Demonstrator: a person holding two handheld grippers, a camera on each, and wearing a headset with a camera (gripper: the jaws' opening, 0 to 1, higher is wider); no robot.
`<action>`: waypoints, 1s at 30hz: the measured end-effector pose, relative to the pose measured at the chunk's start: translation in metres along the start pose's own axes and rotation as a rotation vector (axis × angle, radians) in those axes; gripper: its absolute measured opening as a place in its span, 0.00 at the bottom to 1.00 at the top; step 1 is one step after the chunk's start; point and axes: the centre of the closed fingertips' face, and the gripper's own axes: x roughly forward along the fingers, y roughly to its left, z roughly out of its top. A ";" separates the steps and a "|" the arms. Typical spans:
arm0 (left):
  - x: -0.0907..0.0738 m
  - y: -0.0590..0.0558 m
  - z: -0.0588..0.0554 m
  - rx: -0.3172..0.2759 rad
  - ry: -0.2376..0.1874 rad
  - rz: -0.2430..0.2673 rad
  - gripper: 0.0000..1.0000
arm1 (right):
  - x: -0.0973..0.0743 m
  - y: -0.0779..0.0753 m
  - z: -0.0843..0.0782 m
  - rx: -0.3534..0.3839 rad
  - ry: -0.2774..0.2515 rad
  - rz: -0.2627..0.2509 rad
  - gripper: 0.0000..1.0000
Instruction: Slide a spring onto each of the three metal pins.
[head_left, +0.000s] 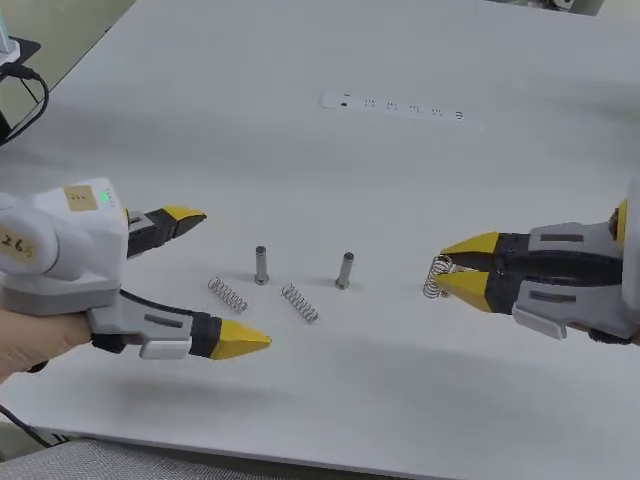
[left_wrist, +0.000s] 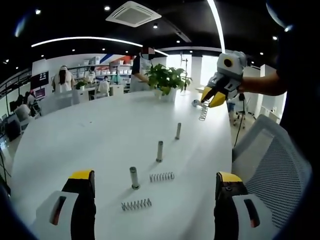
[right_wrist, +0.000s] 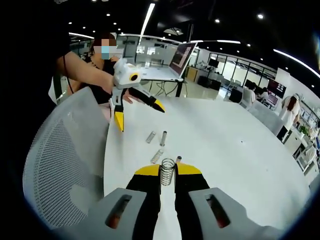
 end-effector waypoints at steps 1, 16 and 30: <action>0.000 0.001 0.000 -0.001 0.001 0.000 0.98 | -0.001 -0.003 -0.001 -0.004 0.002 -0.017 0.06; 0.003 0.007 -0.001 0.005 0.001 0.010 0.98 | -0.013 -0.045 -0.029 0.120 0.007 -0.155 0.06; 0.000 0.006 -0.006 -0.006 0.013 0.012 0.98 | -0.012 -0.073 -0.048 0.180 0.029 -0.232 0.06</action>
